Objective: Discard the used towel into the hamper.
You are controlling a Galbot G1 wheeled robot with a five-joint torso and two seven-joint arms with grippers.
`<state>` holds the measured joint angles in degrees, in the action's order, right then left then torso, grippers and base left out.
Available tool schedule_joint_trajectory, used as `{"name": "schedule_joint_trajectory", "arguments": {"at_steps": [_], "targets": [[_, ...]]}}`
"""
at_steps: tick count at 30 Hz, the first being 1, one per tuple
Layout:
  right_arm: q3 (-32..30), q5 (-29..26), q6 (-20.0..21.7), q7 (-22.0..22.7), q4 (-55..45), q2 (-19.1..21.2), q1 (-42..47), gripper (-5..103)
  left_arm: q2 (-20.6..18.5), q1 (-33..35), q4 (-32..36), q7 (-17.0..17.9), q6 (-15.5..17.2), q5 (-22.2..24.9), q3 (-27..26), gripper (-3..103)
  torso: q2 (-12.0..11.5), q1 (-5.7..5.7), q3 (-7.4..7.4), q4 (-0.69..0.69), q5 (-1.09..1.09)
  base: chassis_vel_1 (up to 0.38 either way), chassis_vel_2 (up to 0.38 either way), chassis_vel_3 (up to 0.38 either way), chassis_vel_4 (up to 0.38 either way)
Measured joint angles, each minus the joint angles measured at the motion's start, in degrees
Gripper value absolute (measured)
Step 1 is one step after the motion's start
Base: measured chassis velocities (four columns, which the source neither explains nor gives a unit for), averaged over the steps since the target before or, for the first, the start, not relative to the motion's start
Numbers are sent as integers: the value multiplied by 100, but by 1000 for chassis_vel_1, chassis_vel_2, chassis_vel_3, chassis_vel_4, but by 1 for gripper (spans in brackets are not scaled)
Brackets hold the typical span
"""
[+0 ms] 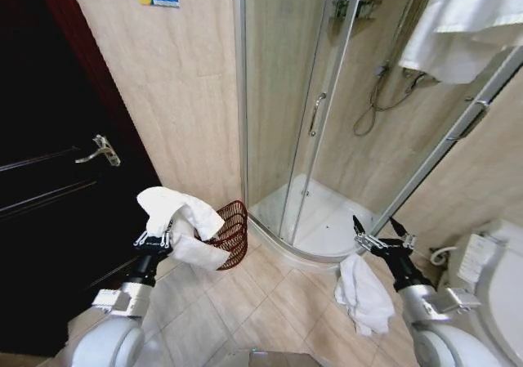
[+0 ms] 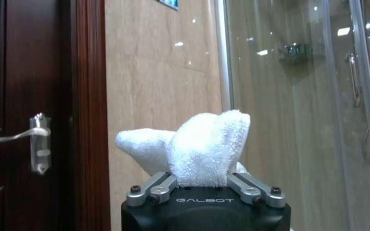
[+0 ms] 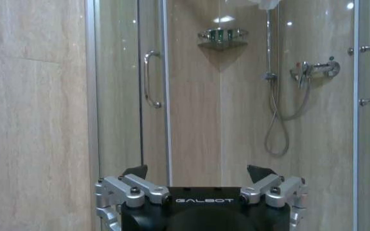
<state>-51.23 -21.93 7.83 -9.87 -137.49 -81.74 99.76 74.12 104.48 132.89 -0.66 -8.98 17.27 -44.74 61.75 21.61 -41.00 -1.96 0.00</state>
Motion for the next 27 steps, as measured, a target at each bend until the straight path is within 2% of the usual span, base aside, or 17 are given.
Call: {"name": "schedule_joint_trajectory", "arguments": {"at_steps": [13,27], "targets": [[6,4,-22,-1,29,-3,-10,100,35,-8,-131,13,-63,-63,36,11,-362,-161,195,0,0,7,12,22,14],[41,-1,-43,-1,51,-2,21,100,82,-9,-250,162,-169,-137,79,11,-640,-290,344,0,0,0,0,0,0]]}}
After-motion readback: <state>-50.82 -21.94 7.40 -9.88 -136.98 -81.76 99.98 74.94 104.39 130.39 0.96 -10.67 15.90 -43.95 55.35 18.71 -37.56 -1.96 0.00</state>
